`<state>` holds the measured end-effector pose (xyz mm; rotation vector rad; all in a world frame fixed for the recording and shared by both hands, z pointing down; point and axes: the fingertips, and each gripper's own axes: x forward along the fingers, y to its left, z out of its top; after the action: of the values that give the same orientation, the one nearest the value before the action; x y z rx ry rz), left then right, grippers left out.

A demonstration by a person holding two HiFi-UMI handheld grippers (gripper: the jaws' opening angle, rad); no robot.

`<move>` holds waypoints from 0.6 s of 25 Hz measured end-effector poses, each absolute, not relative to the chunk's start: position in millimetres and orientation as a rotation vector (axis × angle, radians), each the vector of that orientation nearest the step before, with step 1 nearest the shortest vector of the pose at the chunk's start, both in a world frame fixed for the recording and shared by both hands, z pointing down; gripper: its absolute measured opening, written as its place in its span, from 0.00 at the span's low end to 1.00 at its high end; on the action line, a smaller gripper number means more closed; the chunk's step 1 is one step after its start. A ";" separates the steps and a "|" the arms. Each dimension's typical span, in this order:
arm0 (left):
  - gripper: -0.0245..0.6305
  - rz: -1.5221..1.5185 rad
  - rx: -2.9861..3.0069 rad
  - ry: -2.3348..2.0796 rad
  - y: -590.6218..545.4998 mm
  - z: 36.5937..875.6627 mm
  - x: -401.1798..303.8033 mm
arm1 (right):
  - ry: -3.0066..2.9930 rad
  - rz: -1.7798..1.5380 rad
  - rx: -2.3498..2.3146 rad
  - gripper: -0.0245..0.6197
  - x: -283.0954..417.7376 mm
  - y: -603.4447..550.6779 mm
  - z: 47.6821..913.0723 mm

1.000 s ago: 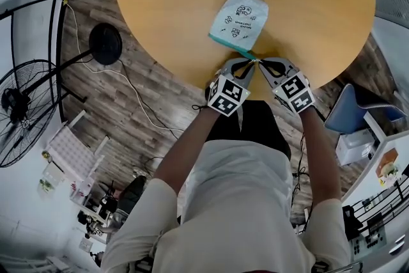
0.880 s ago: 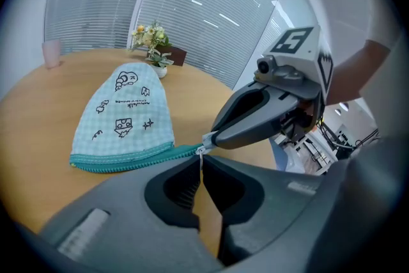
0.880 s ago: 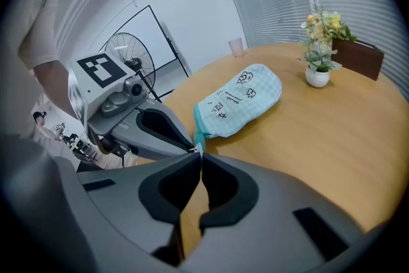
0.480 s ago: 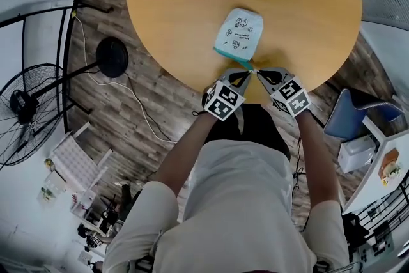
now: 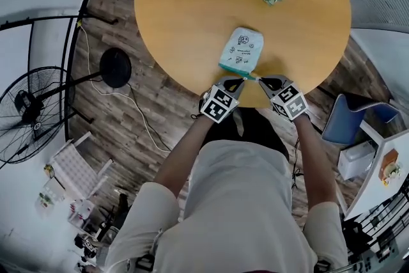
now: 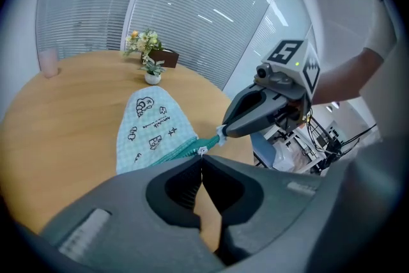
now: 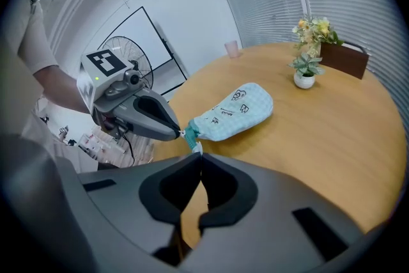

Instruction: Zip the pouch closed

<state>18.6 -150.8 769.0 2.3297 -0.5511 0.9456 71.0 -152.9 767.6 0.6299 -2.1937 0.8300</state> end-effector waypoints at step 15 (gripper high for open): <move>0.07 0.957 2.286 -0.583 -140.7 753.4 -6.2 | -2.102 0.856 0.768 0.05 99.6 -131.5 754.9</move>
<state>-6.2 -140.7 753.4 2.2862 -0.5832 0.9573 99.6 -131.5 754.9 0.7679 -2.1016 0.8561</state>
